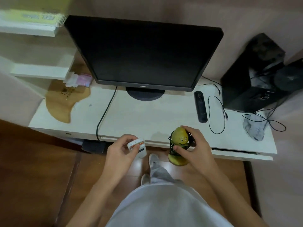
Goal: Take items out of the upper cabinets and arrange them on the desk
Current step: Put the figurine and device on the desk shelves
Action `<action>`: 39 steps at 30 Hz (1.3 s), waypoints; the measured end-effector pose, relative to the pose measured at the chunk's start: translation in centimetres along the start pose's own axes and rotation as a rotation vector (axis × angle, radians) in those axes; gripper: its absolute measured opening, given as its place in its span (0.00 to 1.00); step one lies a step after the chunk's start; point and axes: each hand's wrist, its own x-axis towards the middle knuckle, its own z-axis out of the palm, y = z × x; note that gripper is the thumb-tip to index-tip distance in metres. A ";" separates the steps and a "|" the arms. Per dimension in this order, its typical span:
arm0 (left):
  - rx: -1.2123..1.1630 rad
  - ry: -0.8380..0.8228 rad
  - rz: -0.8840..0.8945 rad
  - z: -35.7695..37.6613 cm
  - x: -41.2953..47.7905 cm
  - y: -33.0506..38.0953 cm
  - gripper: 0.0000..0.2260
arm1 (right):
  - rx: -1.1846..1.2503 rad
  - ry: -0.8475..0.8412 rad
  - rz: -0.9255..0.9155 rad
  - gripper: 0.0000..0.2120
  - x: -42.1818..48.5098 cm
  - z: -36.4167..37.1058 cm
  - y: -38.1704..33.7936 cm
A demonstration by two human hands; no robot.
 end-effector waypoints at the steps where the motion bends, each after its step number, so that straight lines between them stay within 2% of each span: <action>1: 0.010 -0.006 0.008 0.2 0.6 0.2 0.10 | -0.001 0.007 0.009 0.31 0.1 0.0 0.3; 10: 0.099 -0.043 0.023 1.5 5.9 2.2 0.09 | 0.041 0.010 0.055 0.31 4.1 0.1 1.6; 18: 0.064 0.168 -0.009 -3.4 7.1 0.5 0.08 | -0.013 -0.226 -0.109 0.32 10.9 4.8 -2.4; 24: 0.007 0.303 -0.074 -8.8 6.5 -2.5 0.08 | -0.084 -0.292 -0.167 0.31 14.5 10.8 -7.6; 32: 0.092 0.209 -0.033 -18.2 9.0 -7.1 0.07 | -0.061 -0.161 -0.131 0.33 15.3 19.0 -13.0; 36: 0.127 0.156 -0.005 -22.4 11.1 -9.1 0.09 | -0.035 -0.080 -0.067 0.32 13.9 22.3 -13.6; 39: 0.130 0.099 0.028 -23.8 12.5 -10.0 0.07 | -0.014 -0.024 -0.005 0.31 12.2 23.2 -13.1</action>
